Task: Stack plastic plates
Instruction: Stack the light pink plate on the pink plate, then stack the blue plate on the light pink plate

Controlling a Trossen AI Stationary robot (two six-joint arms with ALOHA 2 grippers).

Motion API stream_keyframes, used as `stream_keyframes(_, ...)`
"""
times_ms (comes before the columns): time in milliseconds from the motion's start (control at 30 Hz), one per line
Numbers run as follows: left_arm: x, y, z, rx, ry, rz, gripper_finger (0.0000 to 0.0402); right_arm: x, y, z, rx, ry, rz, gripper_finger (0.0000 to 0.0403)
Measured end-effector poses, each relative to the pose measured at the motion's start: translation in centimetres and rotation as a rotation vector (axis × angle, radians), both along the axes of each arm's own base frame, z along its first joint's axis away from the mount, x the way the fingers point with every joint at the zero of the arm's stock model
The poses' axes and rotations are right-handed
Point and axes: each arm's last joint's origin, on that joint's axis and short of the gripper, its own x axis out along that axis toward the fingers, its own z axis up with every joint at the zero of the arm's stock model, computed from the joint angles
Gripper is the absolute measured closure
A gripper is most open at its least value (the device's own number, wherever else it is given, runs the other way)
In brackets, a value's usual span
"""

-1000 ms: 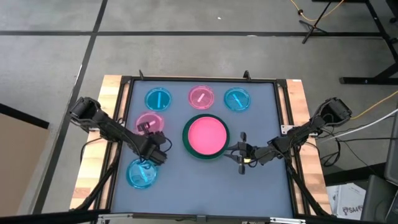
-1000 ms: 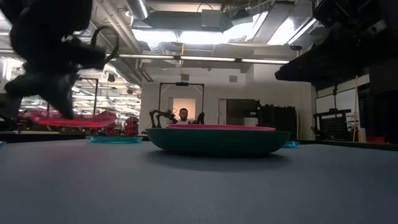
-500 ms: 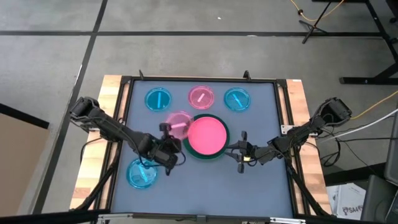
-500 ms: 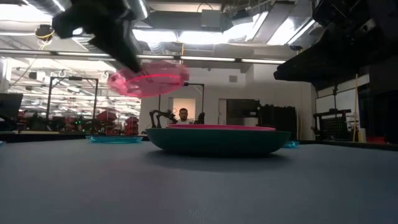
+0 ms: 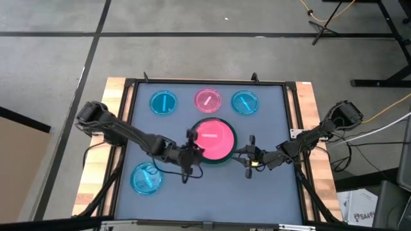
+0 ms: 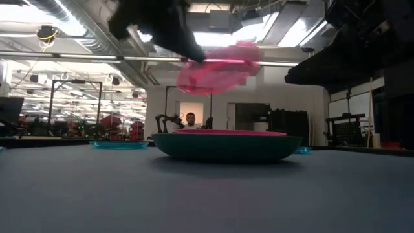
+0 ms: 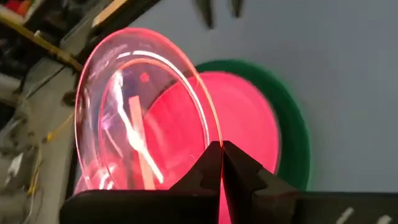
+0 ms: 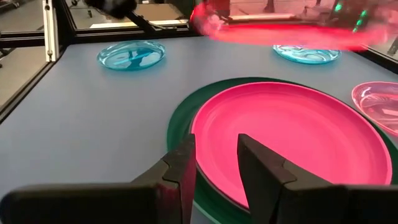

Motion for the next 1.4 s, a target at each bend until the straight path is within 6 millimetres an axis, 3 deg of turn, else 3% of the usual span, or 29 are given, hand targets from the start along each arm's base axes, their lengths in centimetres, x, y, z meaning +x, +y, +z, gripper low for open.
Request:
stream_keyframes(333,2.7,0.5,-5.8,0.018,0.113,-0.013,0.0401,-0.1,0.0,-0.2,0.009,0.017,-0.005,0.0295)
stream_keyframes(600,3.5,1.6,-7.5,-0.026,0.157,-0.016,0.0401,-0.1,-0.1,-0.3,0.005,0.027,-0.007,0.0295)
stream_keyframes(867,3.6,2.0,-7.5,-0.036,0.154,-0.003,0.0398,-0.1,-0.1,-0.3,0.005,0.028,-0.007,0.0295)
stream_keyframes(1133,3.6,1.9,-7.5,-0.068,0.143,0.026,0.0326,-0.1,-0.1,-0.3,0.003,0.032,-0.006,0.0295)
stream_keyframes(1400,3.3,-0.8,-5.0,-0.112,0.233,0.061,0.0288,-0.1,-0.1,-0.4,-0.001,0.034,-0.005,0.0295)
